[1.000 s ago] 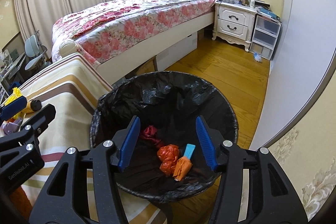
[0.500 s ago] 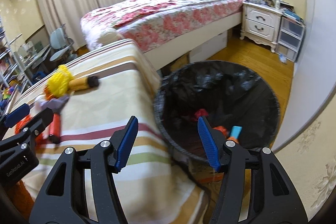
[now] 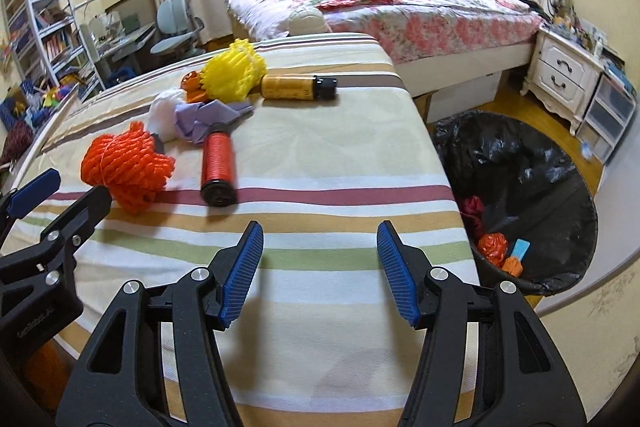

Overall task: Collect trash
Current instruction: 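Move both open grippers back toward the items on the bed, then grasp the orange mesh net with the left gripper while the right gripper grasps the red can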

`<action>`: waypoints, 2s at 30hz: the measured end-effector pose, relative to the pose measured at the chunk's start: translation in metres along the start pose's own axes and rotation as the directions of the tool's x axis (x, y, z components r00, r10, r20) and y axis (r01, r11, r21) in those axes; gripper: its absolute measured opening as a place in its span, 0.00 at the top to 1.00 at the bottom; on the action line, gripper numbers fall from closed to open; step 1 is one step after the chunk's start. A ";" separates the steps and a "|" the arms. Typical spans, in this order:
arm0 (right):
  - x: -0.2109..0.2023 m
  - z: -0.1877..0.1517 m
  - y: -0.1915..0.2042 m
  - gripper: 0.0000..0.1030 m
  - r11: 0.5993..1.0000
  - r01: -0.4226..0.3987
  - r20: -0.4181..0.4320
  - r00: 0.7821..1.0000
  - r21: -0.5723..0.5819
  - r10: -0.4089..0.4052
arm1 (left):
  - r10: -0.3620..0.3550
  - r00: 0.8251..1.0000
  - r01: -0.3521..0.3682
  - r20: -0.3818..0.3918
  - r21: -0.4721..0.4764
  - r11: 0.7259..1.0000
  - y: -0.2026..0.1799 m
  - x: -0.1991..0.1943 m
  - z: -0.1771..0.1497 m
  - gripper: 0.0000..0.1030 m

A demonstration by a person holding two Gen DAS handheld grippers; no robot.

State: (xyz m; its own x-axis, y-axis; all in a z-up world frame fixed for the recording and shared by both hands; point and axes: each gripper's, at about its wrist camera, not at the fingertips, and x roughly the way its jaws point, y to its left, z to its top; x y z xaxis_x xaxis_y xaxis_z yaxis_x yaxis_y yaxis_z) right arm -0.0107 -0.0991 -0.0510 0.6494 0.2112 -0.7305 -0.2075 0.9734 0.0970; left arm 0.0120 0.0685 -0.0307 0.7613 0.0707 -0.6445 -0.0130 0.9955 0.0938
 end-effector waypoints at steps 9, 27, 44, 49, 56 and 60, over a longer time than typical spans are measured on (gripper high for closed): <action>0.013 0.006 0.015 0.44 0.999 -0.006 -0.035 0.999 -0.041 0.004 | -0.045 0.998 0.044 -0.039 -0.038 0.998 0.009 0.020 0.005 0.24; 0.018 0.009 0.021 0.42 0.998 0.005 -0.040 0.999 -0.063 -0.008 | -0.159 0.987 0.157 -0.037 -0.050 0.986 0.026 0.011 -0.002 0.59; 0.030 0.019 0.047 0.42 0.994 -0.023 -0.048 0.999 -0.108 0.018 | -0.089 0.995 0.078 -0.055 -0.168 0.983 0.073 0.004 -0.014 0.30; 0.034 0.023 0.050 0.42 0.994 -0.028 -0.051 0.998 -0.109 0.023 | -0.093 0.995 0.085 -0.046 -0.155 0.984 0.072 0.010 -0.006 0.29; 0.040 0.029 0.057 0.42 0.992 -0.031 -0.055 0.998 -0.123 0.025 | -0.114 0.990 0.097 -0.079 -0.195 0.976 0.081 0.018 -0.012 0.41; 0.044 0.033 0.063 0.42 0.990 -0.031 -0.055 0.998 -0.135 0.024 | -0.119 0.990 0.102 -0.074 -0.195 0.975 0.083 0.017 -0.013 0.46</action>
State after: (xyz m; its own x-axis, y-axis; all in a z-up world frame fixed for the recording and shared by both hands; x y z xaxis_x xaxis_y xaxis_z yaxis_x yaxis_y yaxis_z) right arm 0.0293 -0.0254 -0.0544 0.6031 0.2292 -0.7640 -0.3247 0.9454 0.0272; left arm 0.0156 0.1529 -0.0444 0.7072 -0.0434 -0.7057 -0.0615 0.9906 -0.1225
